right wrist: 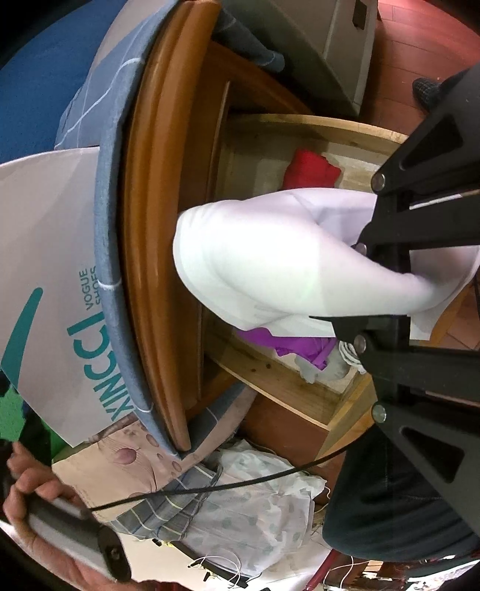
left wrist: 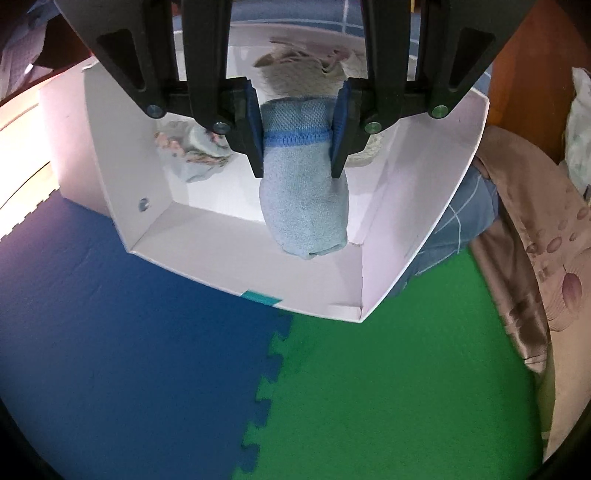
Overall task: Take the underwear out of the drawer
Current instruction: 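Open the left tool to drop the blue sock into the white box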
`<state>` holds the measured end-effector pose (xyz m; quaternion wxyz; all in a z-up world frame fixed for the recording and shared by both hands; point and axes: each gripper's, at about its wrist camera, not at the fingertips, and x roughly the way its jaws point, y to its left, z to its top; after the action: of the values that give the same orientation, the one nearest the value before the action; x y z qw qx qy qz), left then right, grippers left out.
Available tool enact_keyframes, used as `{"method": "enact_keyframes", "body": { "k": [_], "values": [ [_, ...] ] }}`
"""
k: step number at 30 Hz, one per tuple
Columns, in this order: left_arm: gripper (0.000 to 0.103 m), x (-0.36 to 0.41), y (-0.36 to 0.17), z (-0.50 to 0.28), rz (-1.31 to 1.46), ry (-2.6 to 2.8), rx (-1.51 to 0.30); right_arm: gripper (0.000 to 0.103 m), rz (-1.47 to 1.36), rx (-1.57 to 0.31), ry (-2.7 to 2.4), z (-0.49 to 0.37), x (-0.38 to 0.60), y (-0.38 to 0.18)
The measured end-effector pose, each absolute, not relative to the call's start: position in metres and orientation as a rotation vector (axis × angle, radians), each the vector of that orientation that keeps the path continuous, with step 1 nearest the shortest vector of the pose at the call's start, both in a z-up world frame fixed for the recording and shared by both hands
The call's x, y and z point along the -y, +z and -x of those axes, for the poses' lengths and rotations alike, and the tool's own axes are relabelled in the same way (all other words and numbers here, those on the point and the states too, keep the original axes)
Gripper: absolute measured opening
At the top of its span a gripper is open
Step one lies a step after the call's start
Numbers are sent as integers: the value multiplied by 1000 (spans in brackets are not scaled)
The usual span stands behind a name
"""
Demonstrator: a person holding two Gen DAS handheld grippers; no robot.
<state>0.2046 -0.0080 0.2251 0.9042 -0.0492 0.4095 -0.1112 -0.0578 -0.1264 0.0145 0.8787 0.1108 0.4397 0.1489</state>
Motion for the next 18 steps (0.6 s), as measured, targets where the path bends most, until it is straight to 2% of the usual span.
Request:
{"method": "enact_keyframes", "body": {
  "k": [5,9,12,18],
  "values": [
    [36,6,218,-202,92,-221,-844,8,-235,-914,305,57,125,14],
    [63,7,223,-190,68,-219,-797,8,-222,-911,302,58,123,14],
    [73,8,230,-183,30,-220,-770,8,-207,-904,295,61,121,15],
    [79,-3,239,-163,34,-249,-771,8,-189,-882,275,66,122,24]
  ]
}}
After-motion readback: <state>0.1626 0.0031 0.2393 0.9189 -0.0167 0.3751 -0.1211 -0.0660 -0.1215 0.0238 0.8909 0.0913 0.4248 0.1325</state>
